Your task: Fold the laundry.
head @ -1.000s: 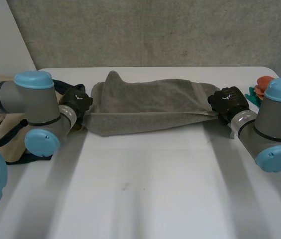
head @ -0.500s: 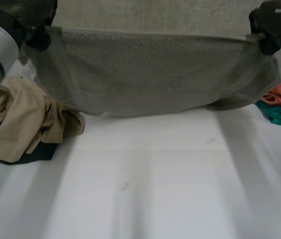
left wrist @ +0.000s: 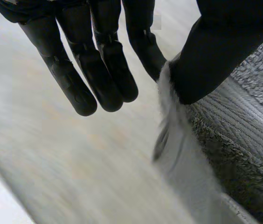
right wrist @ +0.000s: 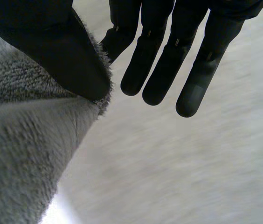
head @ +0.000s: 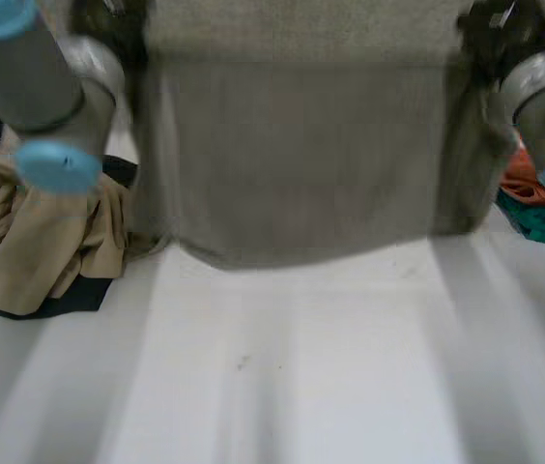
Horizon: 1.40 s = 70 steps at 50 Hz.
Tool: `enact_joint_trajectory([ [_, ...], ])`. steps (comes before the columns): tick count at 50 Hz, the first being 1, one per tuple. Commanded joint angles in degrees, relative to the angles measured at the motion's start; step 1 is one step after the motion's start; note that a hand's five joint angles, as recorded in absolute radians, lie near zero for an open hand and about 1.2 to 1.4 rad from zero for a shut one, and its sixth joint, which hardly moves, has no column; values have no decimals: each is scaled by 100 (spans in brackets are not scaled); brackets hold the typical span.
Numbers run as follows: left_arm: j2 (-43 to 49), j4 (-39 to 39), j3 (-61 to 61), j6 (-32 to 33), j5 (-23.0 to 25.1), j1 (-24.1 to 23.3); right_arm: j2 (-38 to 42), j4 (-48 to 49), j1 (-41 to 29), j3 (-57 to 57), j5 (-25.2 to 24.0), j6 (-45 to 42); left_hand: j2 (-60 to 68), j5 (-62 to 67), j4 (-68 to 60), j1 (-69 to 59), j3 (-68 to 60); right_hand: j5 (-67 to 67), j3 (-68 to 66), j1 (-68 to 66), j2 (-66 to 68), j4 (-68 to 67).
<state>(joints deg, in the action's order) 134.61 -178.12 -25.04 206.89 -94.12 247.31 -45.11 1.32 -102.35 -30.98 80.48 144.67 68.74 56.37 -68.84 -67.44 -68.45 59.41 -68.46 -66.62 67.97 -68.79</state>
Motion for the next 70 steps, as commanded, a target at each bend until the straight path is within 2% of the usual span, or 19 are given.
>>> enact_joint_trajectory([
  [1, -84, -1322, 1308, -853, -819, -17, -15, 2768, -30, 339, 513, 1178, 1126, 1363, -1116, -1256, -1155, 1059, -1154, -1338, 1203, -1121],
  [7, -277, -1015, 642, -800, -581, -43, -305, 2452, -39, -171, 293, 1186, 1126, 1363, -1116, -1256, -1155, 1059, -1154, -1338, 1203, -1121],
  [14, -541, -1023, -834, -870, -502, 71, -499, 1679, 49, -777, 205, 1195, 1126, 1363, -1116, -1256, -1155, 1059, -1154, -1338, 1203, -1121],
  [18, -594, -1023, -1731, -887, -458, 89, -507, 1161, 136, -1243, 3, 1213, 1126, 1363, -1116, -1256, -1155, 1059, -1154, -1338, 1203, -1121],
  [23, -542, -1023, -2907, -844, -178, 71, -473, 668, 215, -2190, -313, 1178, 1126, 1363, -1116, -1256, -1155, 1059, -1154, -1338, 1203, -1121],
  [31, -471, -1242, -4148, -449, 166, 54, -350, 623, 339, -3404, -516, 1116, 1126, 1363, -1116, -1256, -1155, 1059, -1154, -1338, 1203, -1121],
  [38, -471, -1708, -4553, 96, 236, 124, -51, 571, 479, -3450, -463, 1142, 1126, 1363, -1116, -1256, -1155, 1059, -1154, -1338, 1203, -1121],
  [41, -498, -1709, -4580, 141, 245, 133, 37, 466, 541, -3380, -402, 1212, 1126, 1363, -1116, -1256, -1155, 1059, -1154, -1338, 1203, -1121],
  [47, -533, -1691, -4580, 79, 298, 107, 116, 149, 646, -3143, -235, 1590, 1126, 1363, -1116, -1256, -1155, -1431, 1335, 1152, -1287, 1368],
  [54, -542, -1665, -4598, 79, 272, 106, 143, -298, 752, -2976, -147, 1986, 1126, 1363, -1116, -1256, -1155, -1585, 1489, 1306, -1440, 1522],
  [63, -603, -1586, -4616, 79, 263, 124, 108, -528, 857, -2984, -182, 2004, 1126, 1363, -1116, -1256, -1155, -1702, 1606, 1423, -1557, 1639],
  [68, -673, -1568, -4598, 79, 263, 106, -269, -686, 971, -3177, -243, 1978, 1126, 1363, -1116, -1256, -1155, -3263, 3167, 2984, -3119, 3200],
  [70, -691, -1568, -4589, 79, 254, 98, -375, -747, 1007, -3256, -287, 1969, 1126, 1363, -1116, -1256, -1155, -3485, 3389, 3206, -3340, 3422],
])
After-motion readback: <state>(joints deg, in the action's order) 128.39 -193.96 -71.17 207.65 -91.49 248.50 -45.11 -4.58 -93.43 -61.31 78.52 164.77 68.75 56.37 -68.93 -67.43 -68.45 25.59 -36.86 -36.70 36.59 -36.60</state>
